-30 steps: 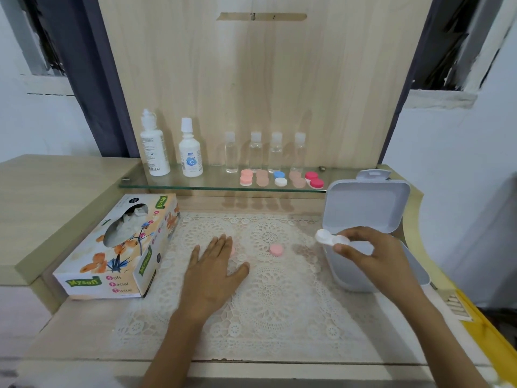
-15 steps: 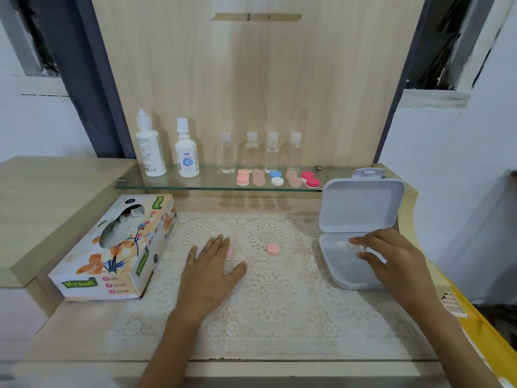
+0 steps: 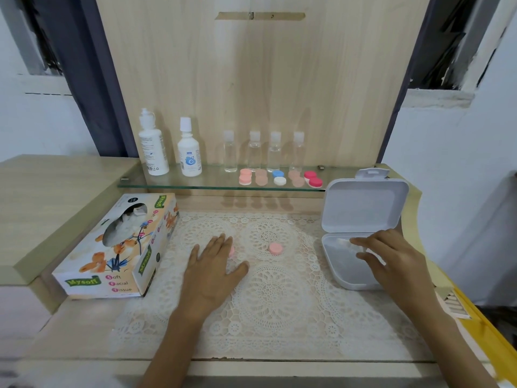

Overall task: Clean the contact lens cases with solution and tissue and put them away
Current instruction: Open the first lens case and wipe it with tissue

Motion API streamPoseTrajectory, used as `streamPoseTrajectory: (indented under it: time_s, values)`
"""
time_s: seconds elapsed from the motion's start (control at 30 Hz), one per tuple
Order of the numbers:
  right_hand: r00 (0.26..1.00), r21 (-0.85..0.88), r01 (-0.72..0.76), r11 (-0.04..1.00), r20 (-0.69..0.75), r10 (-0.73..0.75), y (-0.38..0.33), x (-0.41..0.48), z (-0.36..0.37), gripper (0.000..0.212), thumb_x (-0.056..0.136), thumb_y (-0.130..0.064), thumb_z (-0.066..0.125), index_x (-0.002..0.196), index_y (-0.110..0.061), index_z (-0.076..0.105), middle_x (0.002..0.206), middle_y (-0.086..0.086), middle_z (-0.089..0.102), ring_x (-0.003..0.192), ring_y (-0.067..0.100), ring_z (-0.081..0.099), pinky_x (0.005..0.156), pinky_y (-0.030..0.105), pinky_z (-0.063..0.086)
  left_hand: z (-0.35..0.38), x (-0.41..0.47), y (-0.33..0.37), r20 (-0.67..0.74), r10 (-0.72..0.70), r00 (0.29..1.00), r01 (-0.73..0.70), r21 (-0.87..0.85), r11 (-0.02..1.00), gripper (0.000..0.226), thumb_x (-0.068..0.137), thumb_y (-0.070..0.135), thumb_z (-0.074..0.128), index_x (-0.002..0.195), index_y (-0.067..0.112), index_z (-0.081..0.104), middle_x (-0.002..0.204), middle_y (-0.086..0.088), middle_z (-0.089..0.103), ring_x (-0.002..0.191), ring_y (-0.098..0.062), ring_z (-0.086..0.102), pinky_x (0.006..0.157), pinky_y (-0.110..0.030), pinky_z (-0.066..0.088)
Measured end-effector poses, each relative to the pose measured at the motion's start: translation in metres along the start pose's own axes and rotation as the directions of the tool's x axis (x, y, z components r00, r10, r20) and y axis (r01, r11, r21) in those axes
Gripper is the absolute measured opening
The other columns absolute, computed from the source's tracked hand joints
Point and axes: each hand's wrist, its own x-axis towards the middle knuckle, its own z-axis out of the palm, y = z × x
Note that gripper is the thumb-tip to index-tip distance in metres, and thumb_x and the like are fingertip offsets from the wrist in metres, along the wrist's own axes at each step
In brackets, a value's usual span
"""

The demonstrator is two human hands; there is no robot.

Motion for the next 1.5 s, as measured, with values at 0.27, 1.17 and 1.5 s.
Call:
streamPoseTrajectory:
  time_s: [0.27, 1.17, 1.5]
  values:
    - [0.933, 0.309, -0.354, 0.883, 0.056, 0.355, -0.016, 0.006, -0.004, 0.025, 0.071, -0.027, 0.080, 0.094, -0.027, 0.069, 0.081, -0.007, 0.060, 0.074, 0.010, 0.052, 0.065, 0.012, 0.037, 0.000, -0.001, 0.000, -0.030, 0.017, 0.999, -0.019, -0.068, 0.998, 0.099, 0.064, 0.075, 0.007, 0.149, 0.026, 0.014, 0.156, 0.008, 0.013, 0.143, -0.004, 0.005, 0.117, -0.033, -0.006]
    - [0.890, 0.387, -0.366, 0.846, 0.411, 0.197, -0.131, -0.001, 0.055, 0.016, 0.084, -0.036, 0.066, 0.099, -0.031, 0.068, 0.094, -0.020, 0.051, 0.094, 0.000, 0.047, 0.075, 0.021, 0.043, -0.103, 0.026, -0.039, -0.559, -0.081, 0.825, -0.084, -0.264, 0.961, 0.028, 0.082, 0.010, 0.056, 0.083, 0.035, 0.069, 0.113, 0.012, 0.060, 0.105, -0.012, 0.051, 0.079, -0.030, 0.046]
    - [0.900, 0.357, -0.322, 0.877, 0.402, 0.167, -0.133, 0.000, 0.054, 0.017, 0.087, -0.036, 0.063, 0.102, -0.029, 0.066, 0.096, -0.020, 0.048, 0.095, 0.002, 0.045, 0.076, 0.018, 0.041, -0.120, 0.056, -0.116, -0.250, -0.062, 0.966, 0.185, 0.508, 0.841, 0.026, 0.087, 0.021, 0.058, 0.106, 0.034, 0.069, 0.135, -0.004, 0.048, 0.124, -0.027, 0.036, 0.095, -0.043, 0.035]
